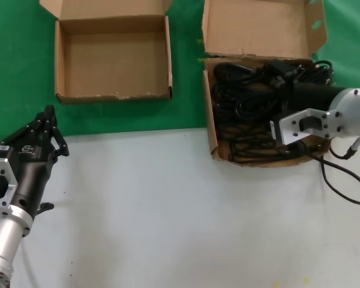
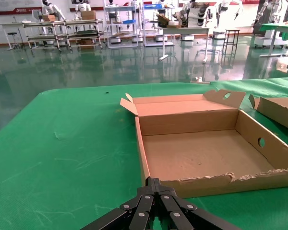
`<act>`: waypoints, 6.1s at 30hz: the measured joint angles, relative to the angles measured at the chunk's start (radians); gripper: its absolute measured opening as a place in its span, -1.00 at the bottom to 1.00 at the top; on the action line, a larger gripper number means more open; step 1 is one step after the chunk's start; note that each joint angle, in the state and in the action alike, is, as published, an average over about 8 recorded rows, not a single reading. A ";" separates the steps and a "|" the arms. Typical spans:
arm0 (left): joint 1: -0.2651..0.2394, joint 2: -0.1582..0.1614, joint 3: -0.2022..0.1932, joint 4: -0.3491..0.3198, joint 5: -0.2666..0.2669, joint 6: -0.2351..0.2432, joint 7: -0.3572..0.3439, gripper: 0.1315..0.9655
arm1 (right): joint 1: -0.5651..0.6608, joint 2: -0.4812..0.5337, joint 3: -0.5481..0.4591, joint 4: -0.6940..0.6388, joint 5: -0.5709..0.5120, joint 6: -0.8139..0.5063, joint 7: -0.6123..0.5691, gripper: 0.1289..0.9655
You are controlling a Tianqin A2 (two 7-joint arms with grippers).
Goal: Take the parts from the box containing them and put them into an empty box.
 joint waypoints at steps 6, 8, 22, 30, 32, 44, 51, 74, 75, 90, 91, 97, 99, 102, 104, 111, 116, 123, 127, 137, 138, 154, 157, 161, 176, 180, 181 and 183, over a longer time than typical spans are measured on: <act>0.000 0.000 0.000 0.000 0.000 0.000 0.000 -0.97 | 0.008 -0.019 0.006 -0.021 -0.009 0.000 -0.010 0.42; 0.000 0.000 0.000 0.000 0.000 0.000 0.000 -0.97 | 0.010 -0.023 0.008 -0.025 -0.009 -0.002 -0.013 0.30; 0.000 0.000 0.000 0.000 0.000 0.000 0.000 -0.97 | 0.017 -0.031 0.013 -0.040 0.010 -0.030 -0.017 -0.47; 0.000 0.000 0.000 0.000 0.000 0.000 0.000 -0.97 | 0.011 -0.019 0.022 -0.014 0.018 -0.055 0.005 -0.73; 0.000 0.000 0.000 0.000 0.000 0.000 0.000 -0.97 | 0.010 -0.015 0.025 -0.005 0.017 -0.059 0.010 -0.77; 0.000 0.000 0.000 0.000 0.000 0.000 0.000 -0.97 | -0.013 0.007 0.090 0.216 -0.004 -0.146 0.150 -0.78; 0.000 0.000 0.000 0.000 0.000 0.000 0.000 -0.97 | -0.024 -0.037 0.111 0.409 -0.037 -0.210 0.258 -0.79; 0.000 0.000 0.000 0.000 0.000 0.000 0.000 -0.97 | 0.040 -0.424 0.005 0.130 -0.178 0.048 0.130 -0.77; 0.000 0.000 0.000 0.000 0.000 0.000 0.000 -0.97 | 0.039 -0.432 0.004 0.116 -0.174 0.061 0.121 -0.76; 0.000 0.000 0.000 0.000 0.000 0.000 0.000 -0.97 | 0.015 -0.468 0.036 0.038 -0.119 0.160 0.035 -0.54; 0.000 0.000 0.000 0.000 0.000 0.000 0.000 -0.97 | 0.009 -0.466 0.047 0.052 -0.121 0.157 0.039 -0.51; 0.000 0.000 0.000 0.000 0.000 0.000 0.000 -0.97 | -0.055 -0.439 0.129 0.178 -0.130 0.126 0.083 -0.28; 0.000 0.000 0.000 0.000 0.000 0.000 0.000 -0.97 | -0.084 -0.427 0.158 0.228 -0.126 0.117 0.098 -0.19; 0.000 0.000 0.000 0.000 0.000 0.000 0.000 -0.97 | -0.132 -0.409 0.201 0.296 -0.111 0.115 0.117 -0.08; 0.000 0.000 0.000 0.000 0.000 0.000 0.000 -0.97 | -0.164 -0.397 0.226 0.333 -0.096 0.120 0.124 0.04; 0.000 0.000 0.000 0.000 0.000 0.000 0.000 -0.97 | -0.258 -0.353 0.281 0.394 -0.025 0.169 0.115 0.40; 0.000 0.000 0.000 0.000 0.000 0.000 0.000 -0.97 | -0.309 -0.320 0.302 0.411 0.027 0.206 0.094 0.63; 0.000 0.000 0.000 0.000 0.000 0.000 0.000 -0.97 | -0.355 -0.291 0.315 0.415 0.073 0.241 0.073 0.75; 0.000 0.000 0.000 0.000 0.000 0.000 0.000 -0.96 | -0.360 -0.288 0.315 0.414 0.077 0.245 0.071 0.86; 0.001 0.000 -0.001 0.000 -0.001 -0.001 0.001 -0.86 | -0.382 -0.286 0.322 0.400 0.126 0.271 0.075 0.98; 0.001 0.000 -0.001 0.000 -0.001 -0.001 0.001 -0.84 | -0.386 -0.285 0.323 0.397 0.135 0.277 0.076 0.99; 0.006 -0.001 -0.003 0.000 -0.006 -0.006 0.005 -0.29 | -0.470 -0.277 0.349 0.342 0.323 0.379 0.094 1.00; 0.007 -0.001 -0.004 0.000 -0.007 -0.007 0.005 -0.10 | -0.486 -0.276 0.354 0.331 0.359 0.399 0.098 1.00; 0.008 -0.001 -0.004 0.000 -0.008 -0.008 0.006 0.08 | -0.508 -0.274 0.360 0.317 0.408 0.426 0.102 1.00; 0.012 -0.002 -0.007 -0.001 -0.012 -0.012 0.010 0.65 | -0.589 -0.266 0.385 0.263 0.589 0.525 0.120 1.00; 0.013 -0.002 -0.008 -0.001 -0.014 -0.013 0.011 0.80 | -0.610 -0.264 0.392 0.249 0.637 0.551 0.125 1.00; 0.013 -0.002 -0.008 -0.001 -0.014 -0.013 0.011 0.84 | -0.616 -0.263 0.393 0.245 0.650 0.558 0.126 1.00; 0.014 -0.003 -0.008 -0.001 -0.014 -0.014 0.011 0.86 | -0.627 -0.262 0.397 0.238 0.674 0.571 0.129 1.00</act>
